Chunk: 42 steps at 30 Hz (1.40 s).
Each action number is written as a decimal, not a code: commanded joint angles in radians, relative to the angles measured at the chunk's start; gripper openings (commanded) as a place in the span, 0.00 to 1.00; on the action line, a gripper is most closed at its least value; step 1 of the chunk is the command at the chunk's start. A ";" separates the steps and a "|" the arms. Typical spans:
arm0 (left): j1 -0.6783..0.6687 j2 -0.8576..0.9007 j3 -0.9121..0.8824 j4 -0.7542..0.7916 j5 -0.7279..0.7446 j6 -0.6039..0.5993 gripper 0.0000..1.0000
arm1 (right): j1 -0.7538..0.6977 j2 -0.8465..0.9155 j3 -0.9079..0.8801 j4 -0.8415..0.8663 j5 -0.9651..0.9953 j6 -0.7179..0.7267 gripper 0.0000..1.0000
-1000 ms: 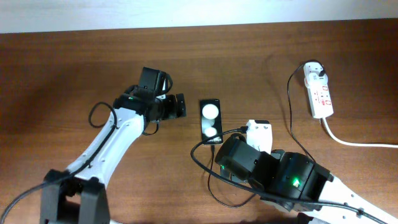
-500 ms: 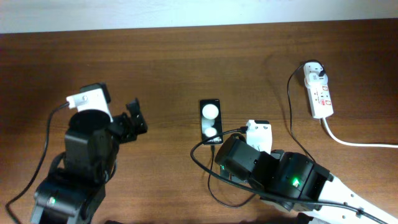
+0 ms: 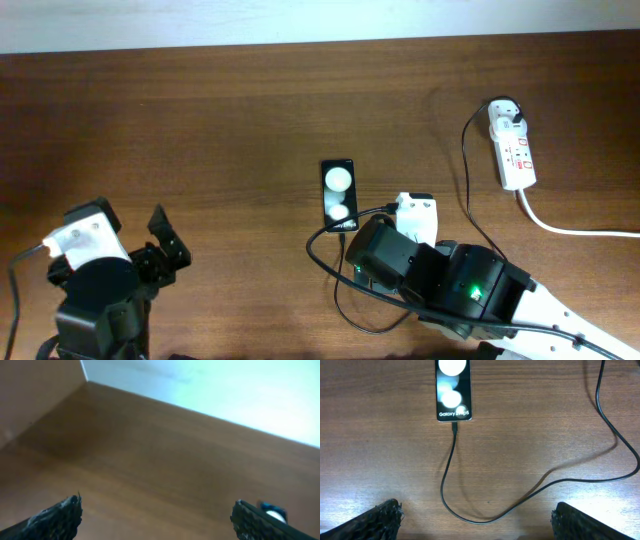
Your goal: Plug charger to phone and switch on socket
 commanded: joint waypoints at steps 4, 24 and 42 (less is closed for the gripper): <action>0.003 -0.007 -0.001 -0.235 -0.040 0.013 0.99 | -0.003 0.000 0.006 0.000 0.005 0.008 0.99; 0.128 -0.640 0.000 -0.343 -0.040 0.013 0.99 | -0.317 0.010 0.026 0.085 -0.033 -0.067 0.18; 0.191 -0.647 0.000 -0.351 -0.040 0.013 0.99 | -1.332 0.732 0.504 0.092 -0.305 -0.375 0.04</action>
